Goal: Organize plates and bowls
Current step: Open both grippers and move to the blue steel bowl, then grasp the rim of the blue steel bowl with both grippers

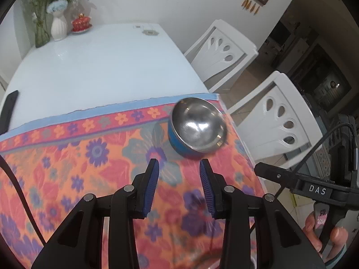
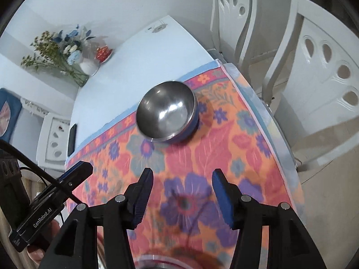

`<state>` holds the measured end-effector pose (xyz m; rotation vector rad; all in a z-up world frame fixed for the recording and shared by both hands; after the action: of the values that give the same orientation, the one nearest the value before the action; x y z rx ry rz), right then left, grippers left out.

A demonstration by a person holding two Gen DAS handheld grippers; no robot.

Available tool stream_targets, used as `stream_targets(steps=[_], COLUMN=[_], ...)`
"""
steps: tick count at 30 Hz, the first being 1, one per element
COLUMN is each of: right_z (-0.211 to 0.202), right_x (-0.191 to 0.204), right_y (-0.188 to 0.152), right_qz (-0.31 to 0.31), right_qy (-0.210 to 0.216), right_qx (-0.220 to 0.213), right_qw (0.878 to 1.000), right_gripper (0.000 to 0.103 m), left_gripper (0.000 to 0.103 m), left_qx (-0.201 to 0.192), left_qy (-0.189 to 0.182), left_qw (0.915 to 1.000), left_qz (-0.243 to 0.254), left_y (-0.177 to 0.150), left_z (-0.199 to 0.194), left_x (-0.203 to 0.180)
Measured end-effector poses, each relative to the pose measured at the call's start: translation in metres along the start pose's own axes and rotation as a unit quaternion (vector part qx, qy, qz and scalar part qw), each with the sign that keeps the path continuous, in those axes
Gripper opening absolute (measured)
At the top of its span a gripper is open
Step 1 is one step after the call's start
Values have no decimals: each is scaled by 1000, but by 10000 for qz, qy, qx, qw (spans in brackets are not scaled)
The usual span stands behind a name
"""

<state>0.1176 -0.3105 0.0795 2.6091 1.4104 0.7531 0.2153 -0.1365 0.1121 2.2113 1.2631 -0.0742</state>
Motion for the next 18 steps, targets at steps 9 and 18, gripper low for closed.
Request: stream_targets(steps=[9, 18], right_z=[72, 118], right_x=[-13, -18], right_y=[49, 72], right_qz=[103, 50], right_qy=[-73, -116], right_qx=[201, 348], right_qw=[9997, 9993], right_gripper=[52, 43], left_gripper=[33, 31], left_qx=[466, 669], left_qy=[-117, -365], left_qw=[9988, 9971], left_qz=[-18, 48], left_y=[28, 39], left_z=[79, 121], left_x=[15, 7])
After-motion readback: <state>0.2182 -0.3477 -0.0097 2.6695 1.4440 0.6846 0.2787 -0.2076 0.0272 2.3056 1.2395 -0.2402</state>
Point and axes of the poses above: each gripper's, at about its wrist camera, not at the fingertips, and z roughly the way its jaws point, x to its left, y to its top, the point moved 4 cm from there along z, roughly the way its jaws point, and after that the axes turned 3 degrees about -z, right-handed, at the moved point
